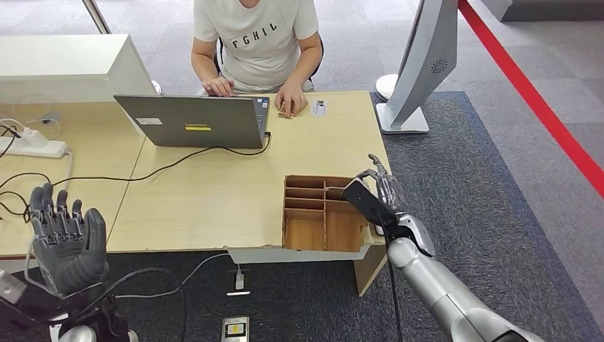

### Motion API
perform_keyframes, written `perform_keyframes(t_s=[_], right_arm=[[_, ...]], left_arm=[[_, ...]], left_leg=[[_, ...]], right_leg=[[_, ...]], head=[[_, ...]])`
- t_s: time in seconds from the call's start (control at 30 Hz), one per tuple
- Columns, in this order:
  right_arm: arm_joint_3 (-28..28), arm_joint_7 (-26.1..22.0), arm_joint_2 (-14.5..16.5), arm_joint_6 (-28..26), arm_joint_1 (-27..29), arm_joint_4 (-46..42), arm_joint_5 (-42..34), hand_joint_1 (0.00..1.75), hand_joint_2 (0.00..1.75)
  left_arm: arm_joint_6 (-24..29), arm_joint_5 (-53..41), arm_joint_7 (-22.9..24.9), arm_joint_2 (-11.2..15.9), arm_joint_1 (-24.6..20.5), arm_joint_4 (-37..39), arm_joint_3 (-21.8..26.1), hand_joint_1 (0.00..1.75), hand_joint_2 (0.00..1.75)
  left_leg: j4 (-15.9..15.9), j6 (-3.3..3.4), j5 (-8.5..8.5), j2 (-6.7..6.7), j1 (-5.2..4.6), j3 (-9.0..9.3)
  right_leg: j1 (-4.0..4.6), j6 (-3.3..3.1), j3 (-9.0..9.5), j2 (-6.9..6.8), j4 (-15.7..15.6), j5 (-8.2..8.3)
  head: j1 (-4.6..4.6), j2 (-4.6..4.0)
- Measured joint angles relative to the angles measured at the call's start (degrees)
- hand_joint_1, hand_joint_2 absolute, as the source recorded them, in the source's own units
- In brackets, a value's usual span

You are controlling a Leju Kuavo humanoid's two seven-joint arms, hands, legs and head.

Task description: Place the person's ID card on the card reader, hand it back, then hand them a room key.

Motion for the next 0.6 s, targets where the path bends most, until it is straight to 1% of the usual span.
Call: perform_keyframes(t_s=[0.6], right_arm=[[-1.6, 0.7, -1.4, -1.0, 0.1, -1.5, -1.3, 0.00, 1.75]], left_arm=[[0.0, 1.8, -0.4, 0.0, -1.0, 0.5, -0.1, 0.00, 1.75]], left_leg=[[0.0, 0.00, 0.00, 0.00, 0.00, 0.00]], right_leg=[[0.00, 0.00, -0.01, 0.00, 0.0, 0.00]], head=[[0.00, 0.00]])
